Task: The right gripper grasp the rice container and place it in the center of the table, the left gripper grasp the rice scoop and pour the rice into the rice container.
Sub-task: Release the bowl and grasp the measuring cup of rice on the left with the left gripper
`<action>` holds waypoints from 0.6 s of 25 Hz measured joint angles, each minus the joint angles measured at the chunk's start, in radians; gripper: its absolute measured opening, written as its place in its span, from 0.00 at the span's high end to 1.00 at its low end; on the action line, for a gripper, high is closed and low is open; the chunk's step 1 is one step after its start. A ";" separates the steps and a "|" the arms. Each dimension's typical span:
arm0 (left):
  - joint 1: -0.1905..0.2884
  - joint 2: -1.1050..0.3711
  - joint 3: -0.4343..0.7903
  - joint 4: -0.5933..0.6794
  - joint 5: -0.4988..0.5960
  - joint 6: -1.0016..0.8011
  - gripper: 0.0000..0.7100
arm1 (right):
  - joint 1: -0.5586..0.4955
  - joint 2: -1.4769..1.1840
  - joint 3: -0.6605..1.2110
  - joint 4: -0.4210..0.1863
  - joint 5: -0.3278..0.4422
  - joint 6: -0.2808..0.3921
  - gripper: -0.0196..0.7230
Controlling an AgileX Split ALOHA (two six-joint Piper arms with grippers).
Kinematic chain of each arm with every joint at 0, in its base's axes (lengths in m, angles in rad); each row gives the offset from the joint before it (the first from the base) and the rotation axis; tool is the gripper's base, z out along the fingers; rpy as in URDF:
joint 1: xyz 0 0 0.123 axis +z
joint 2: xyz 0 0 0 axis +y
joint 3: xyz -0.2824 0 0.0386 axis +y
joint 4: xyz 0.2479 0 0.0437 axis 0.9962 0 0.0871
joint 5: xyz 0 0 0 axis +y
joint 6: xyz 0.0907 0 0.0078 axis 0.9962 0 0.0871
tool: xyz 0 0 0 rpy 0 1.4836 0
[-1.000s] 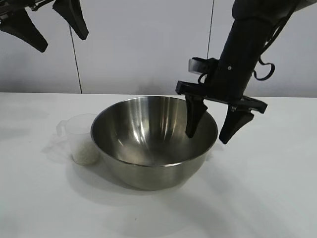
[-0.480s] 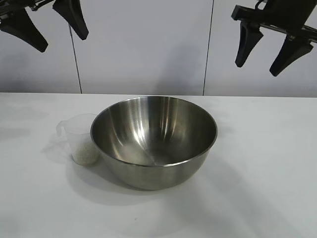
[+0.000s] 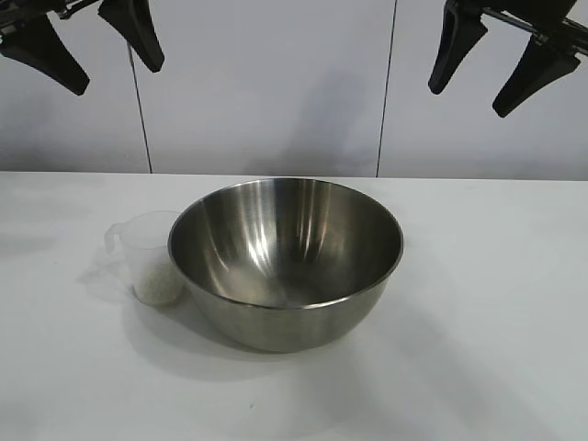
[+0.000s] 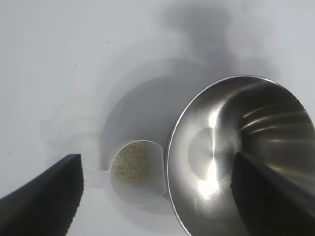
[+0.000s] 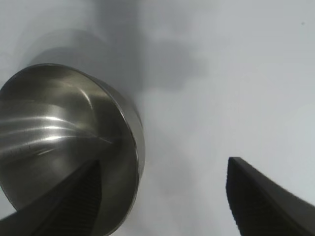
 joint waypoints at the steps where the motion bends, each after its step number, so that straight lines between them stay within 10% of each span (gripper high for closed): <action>1: 0.000 0.000 0.000 0.000 0.000 0.000 0.16 | 0.000 0.000 0.000 0.000 0.000 -0.001 0.31; 15: 0.000 0.000 0.000 -0.076 -0.103 0.000 0.16 | 0.000 -0.001 0.000 0.000 0.000 -0.006 0.31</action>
